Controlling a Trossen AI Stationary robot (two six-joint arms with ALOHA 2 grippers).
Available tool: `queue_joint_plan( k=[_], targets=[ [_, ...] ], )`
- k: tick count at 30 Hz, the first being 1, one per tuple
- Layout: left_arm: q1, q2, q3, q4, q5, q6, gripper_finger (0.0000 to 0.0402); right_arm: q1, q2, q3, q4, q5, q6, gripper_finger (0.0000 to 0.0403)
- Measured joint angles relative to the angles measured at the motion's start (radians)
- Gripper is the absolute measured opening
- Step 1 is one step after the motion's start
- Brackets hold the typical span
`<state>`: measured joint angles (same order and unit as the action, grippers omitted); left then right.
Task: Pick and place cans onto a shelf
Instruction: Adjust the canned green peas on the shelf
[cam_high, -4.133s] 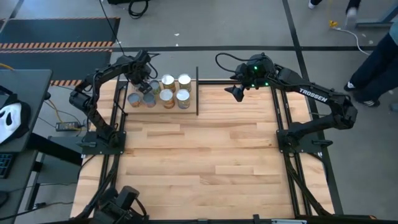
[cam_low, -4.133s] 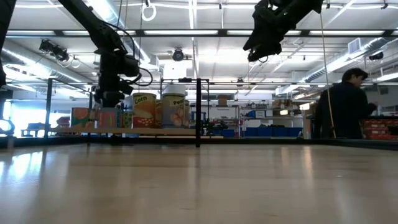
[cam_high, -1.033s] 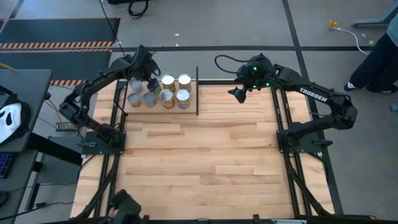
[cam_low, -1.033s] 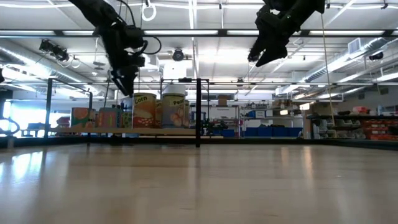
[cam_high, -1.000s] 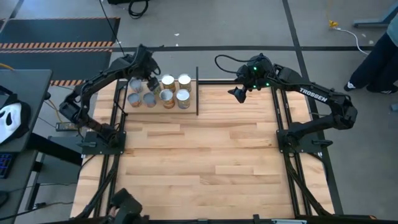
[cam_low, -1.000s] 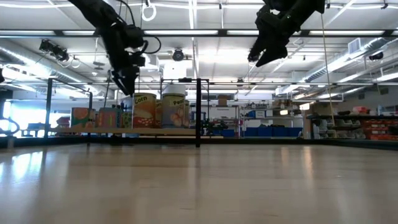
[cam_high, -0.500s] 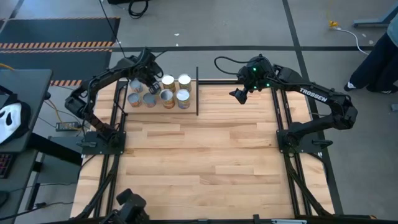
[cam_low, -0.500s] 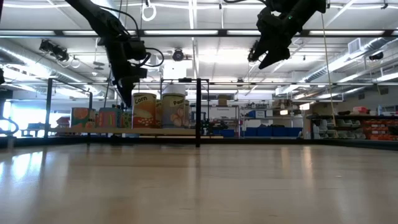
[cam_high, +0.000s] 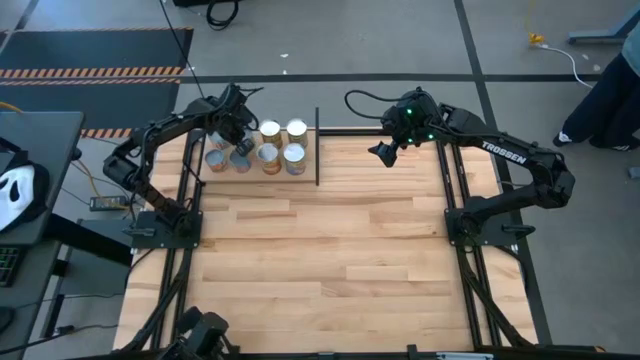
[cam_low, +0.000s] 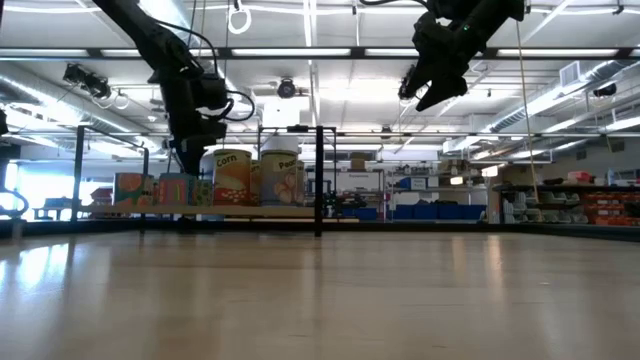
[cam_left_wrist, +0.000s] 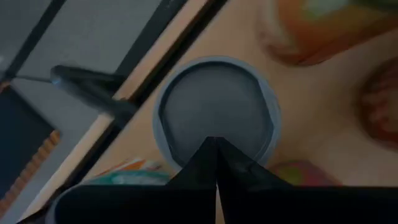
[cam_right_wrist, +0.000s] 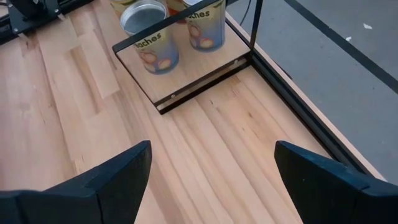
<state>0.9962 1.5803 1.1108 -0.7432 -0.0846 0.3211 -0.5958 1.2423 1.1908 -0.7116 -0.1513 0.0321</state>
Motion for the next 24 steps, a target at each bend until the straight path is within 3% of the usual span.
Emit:
queue_joint_plan(
  k=[5, 11, 24],
  targets=[
    [0.021, -0.001, 0.024, -0.018, -0.083, -0.004, 0.0005, 0.001, 0.000, 0.000, 0.000, -0.004, 0.018, 0.0347],
    [0.035, -0.002, 0.029, -0.018, 0.019, -0.018, 0.0006, 0.001, 0.000, 0.000, 0.000, -0.007, 0.018, 0.0347],
    [-0.009, 0.038, 0.031, 0.007, -0.013, -0.040, 0.0004, 0.001, 0.000, 0.000, 0.007, -0.007, 0.013, 0.0347]
  ],
)
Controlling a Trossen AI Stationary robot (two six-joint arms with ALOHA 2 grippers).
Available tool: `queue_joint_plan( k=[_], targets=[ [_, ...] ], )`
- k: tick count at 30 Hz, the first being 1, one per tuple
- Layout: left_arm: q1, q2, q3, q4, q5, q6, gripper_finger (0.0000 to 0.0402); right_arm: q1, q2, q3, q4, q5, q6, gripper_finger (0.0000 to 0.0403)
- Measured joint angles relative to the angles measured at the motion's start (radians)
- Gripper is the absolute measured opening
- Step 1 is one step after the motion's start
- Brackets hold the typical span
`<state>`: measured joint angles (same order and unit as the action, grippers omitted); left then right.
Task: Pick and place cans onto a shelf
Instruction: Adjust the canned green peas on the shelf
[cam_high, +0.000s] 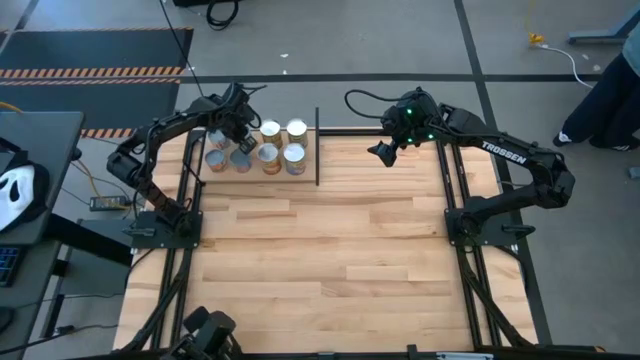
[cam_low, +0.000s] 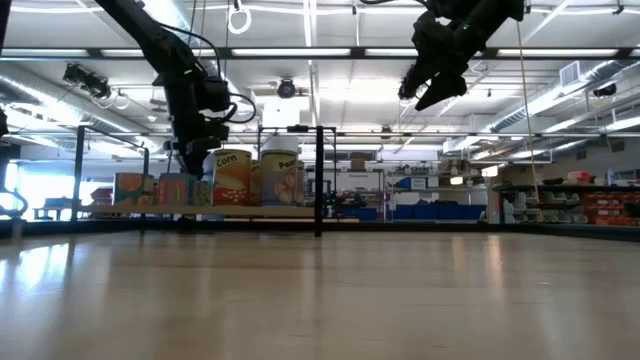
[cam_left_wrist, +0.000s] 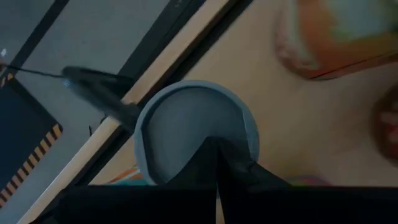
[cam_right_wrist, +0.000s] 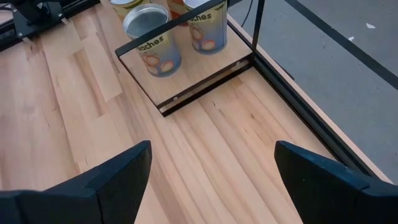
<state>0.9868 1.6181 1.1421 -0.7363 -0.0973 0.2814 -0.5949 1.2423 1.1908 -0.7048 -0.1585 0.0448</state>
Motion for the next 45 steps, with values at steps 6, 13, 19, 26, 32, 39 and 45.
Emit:
queue_joint_plan(
  k=[6, 13, 19, 26, 32, 39, 45],
  targets=[
    [-0.004, 0.001, 0.005, -0.011, 0.003, 0.022, 0.0004, 0.000, 0.000, 0.000, -0.001, 0.000, 0.003, 0.0347],
    [-0.002, -0.012, 0.003, -0.039, -0.008, 0.019, 0.0004, 0.000, 0.000, 0.000, -0.007, 0.000, -0.011, 0.0347],
    [-0.002, -0.024, 0.001, -0.049, -0.013, 0.018, 0.0004, 0.000, 0.000, 0.000, -0.006, 0.000, -0.021, 0.0347],
    [-0.003, -0.025, 0.001, -0.042, -0.013, 0.018, 0.0004, 0.000, 0.000, 0.000, -0.006, 0.000, -0.022, 0.0347],
    [-0.004, -0.026, 0.001, -0.041, -0.013, 0.009, 0.0004, 0.000, 0.000, 0.000, -0.006, 0.000, -0.022, 0.0347],
    [-0.016, -0.027, 0.001, -0.036, 0.005, -0.001, 0.0004, 0.000, 0.000, 0.000, -0.006, 0.000, -0.041, 0.0347],
    [-0.015, -0.028, 0.001, -0.018, 0.006, -0.009, 0.0004, 0.000, 0.000, 0.000, -0.006, 0.000, -0.041, 0.0347]
  ],
)
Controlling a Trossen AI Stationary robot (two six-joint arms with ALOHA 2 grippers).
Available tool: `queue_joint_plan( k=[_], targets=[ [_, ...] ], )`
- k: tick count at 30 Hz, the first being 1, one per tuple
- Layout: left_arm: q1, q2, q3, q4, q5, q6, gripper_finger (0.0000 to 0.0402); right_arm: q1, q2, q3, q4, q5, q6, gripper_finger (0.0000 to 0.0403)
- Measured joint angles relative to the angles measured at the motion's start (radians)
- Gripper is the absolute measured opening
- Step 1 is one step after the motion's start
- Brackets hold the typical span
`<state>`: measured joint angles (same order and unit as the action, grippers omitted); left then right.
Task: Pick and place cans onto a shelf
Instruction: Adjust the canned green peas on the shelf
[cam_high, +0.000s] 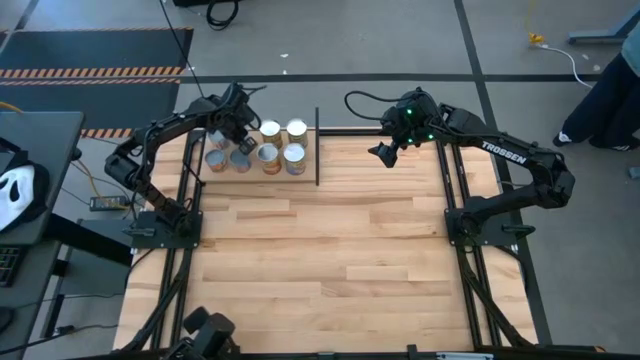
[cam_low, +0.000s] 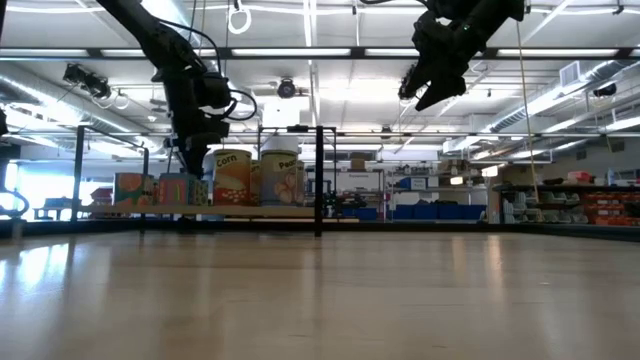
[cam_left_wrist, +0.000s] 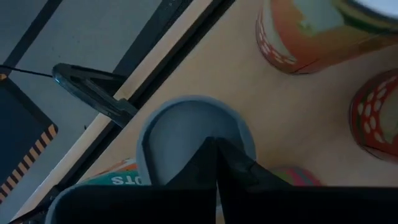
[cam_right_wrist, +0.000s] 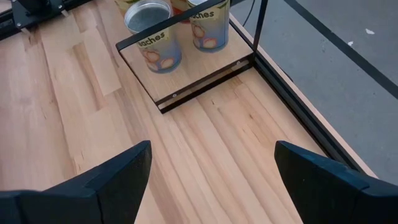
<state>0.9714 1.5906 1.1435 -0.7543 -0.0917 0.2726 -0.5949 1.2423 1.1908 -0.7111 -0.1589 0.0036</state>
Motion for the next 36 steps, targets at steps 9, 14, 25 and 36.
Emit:
queue_joint_plan(
  k=[9, 14, 25, 36],
  targets=[
    [0.000, 0.000, 0.001, 0.067, 0.000, 0.000, 0.0004, 0.000, 0.000, 0.000, -0.001, 0.000, -0.006, 0.0347],
    [0.018, 0.000, 0.001, 0.060, -0.065, 0.019, 0.0004, 0.004, 0.000, 0.000, -0.008, 0.000, -0.006, 0.0347],
    [0.031, 0.024, 0.002, 0.054, -0.001, 0.001, 0.0004, 0.011, 0.000, 0.000, -0.009, 0.000, 0.000, 0.0347],
    [0.032, 0.025, 0.002, 0.067, -0.027, 0.011, 0.0004, 0.012, 0.000, 0.000, -0.009, 0.000, 0.017, 0.0347]
  ],
)
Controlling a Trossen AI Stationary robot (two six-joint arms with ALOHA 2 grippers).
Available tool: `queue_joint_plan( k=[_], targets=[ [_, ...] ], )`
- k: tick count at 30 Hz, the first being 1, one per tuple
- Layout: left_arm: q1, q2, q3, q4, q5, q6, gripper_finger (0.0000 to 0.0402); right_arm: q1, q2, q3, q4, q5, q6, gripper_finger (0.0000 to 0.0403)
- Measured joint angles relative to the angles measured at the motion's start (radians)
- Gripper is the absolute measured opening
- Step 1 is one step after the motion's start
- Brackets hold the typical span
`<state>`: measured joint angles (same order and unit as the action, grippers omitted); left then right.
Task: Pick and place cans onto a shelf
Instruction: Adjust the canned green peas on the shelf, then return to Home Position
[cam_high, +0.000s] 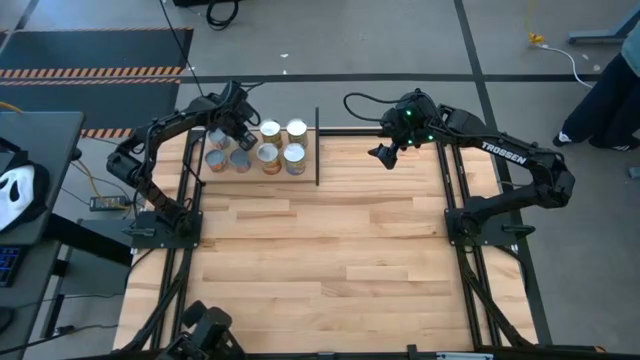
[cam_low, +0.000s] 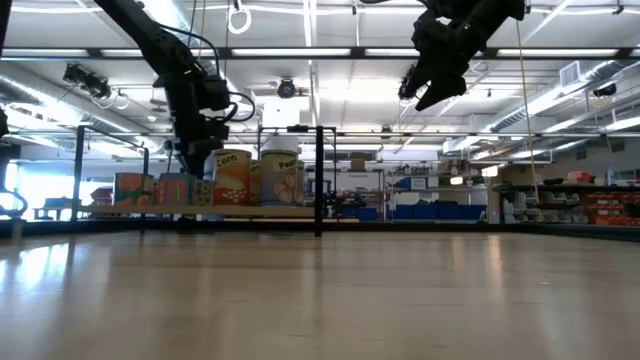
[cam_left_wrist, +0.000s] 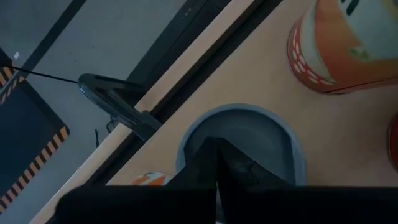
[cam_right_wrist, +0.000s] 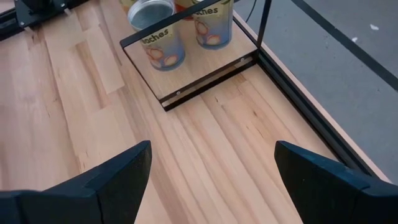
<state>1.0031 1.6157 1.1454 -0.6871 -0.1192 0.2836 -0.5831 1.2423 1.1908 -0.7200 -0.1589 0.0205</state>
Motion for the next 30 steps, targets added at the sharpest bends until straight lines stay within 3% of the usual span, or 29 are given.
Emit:
queue_joint_plan(
  k=[13, 19, 21, 24, 27, 30],
  targets=[
    [0.000, 0.001, 0.003, 0.011, -0.022, -0.003, 0.0004, 0.000, 0.000, 0.000, 0.000, 0.000, 0.003, 0.0347],
    [-0.010, -0.025, 0.120, -0.097, -0.032, -0.029, 0.0004, 0.001, -0.015, 0.000, 0.084, 0.000, -0.034, 0.0347],
    [-0.012, -0.067, 0.156, -0.096, 0.016, -0.071, 0.0004, 0.001, -0.026, 0.000, 0.169, -0.045, -0.071, 0.0345],
    [-0.012, -0.149, 0.173, -0.048, 0.182, -0.172, 0.0004, 0.001, -0.033, 0.000, 0.328, -0.192, -0.099, 0.0322],
    [-0.019, -0.247, 0.158, 0.034, 0.334, -0.274, 0.0004, 0.002, -0.033, 0.000, 0.468, -0.314, -0.094, 0.0264],
    [-0.051, -0.354, 0.106, 0.142, 0.505, -0.347, 0.0004, 0.010, -0.033, 0.000, 0.525, -0.392, -0.093, 0.0176]
  ],
)
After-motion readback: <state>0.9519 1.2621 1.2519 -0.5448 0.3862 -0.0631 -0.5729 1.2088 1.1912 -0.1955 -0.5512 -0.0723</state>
